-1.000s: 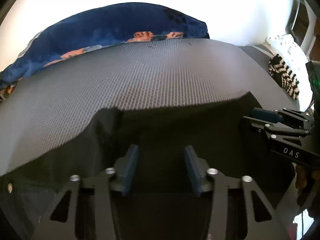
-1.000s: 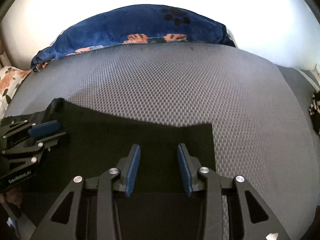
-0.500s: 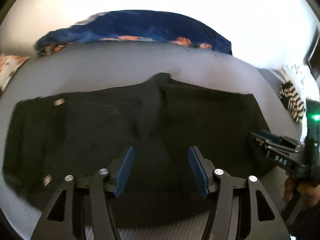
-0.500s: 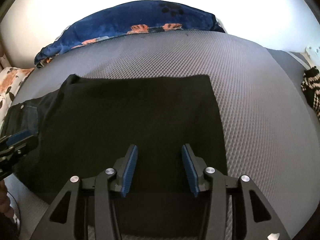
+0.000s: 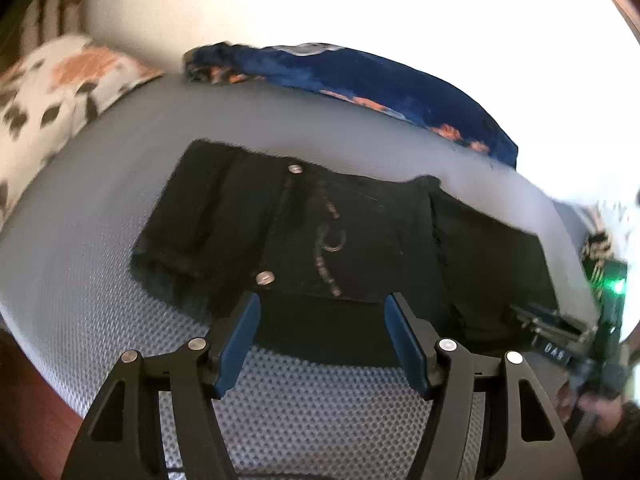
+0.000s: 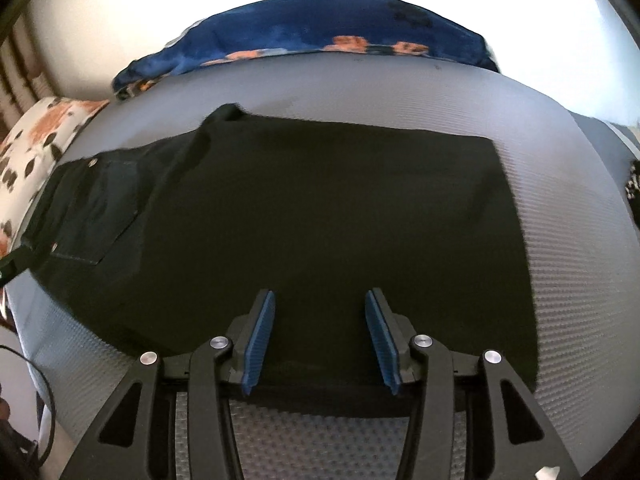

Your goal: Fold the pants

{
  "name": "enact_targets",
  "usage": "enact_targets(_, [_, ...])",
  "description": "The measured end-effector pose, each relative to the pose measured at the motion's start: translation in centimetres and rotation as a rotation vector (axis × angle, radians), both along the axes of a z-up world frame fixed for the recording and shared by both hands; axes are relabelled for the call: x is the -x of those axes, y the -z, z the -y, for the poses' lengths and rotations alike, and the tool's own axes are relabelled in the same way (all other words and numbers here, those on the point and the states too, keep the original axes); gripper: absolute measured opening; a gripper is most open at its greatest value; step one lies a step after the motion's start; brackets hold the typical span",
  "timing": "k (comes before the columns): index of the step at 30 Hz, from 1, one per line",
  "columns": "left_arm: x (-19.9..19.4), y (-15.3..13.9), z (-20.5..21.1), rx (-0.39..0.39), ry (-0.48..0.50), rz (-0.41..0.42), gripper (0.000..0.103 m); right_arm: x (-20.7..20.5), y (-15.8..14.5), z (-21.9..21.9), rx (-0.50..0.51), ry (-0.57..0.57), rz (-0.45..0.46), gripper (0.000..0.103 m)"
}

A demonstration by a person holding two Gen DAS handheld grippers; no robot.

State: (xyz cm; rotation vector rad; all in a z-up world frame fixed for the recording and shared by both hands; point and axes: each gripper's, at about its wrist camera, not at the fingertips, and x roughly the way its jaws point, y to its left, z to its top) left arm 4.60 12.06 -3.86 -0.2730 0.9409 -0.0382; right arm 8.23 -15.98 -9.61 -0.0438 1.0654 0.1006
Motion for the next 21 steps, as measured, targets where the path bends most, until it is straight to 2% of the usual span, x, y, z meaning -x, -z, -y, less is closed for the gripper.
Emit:
enact_targets(5, [1.2, 0.7, -3.9, 0.095, -0.093, -0.027, 0.066, 0.5, 0.0, -2.1, -0.030, -0.055, -0.014, 0.045])
enact_targets(9, [2.1, 1.5, -7.2, 0.206, -0.173, -0.051, 0.066, 0.6, -0.2, -3.3, -0.078, -0.078, -0.027, 0.045])
enact_targets(14, [2.5, 3.2, -10.6, 0.411, -0.256, -0.067, 0.066, 1.0, -0.9, -3.9, -0.106, -0.079, -0.020, 0.053])
enact_targets(21, [1.5, 5.2, -12.3, 0.516, -0.287, -0.059, 0.066, 0.8, -1.8, -3.8, -0.132, -0.055, -0.018, 0.053])
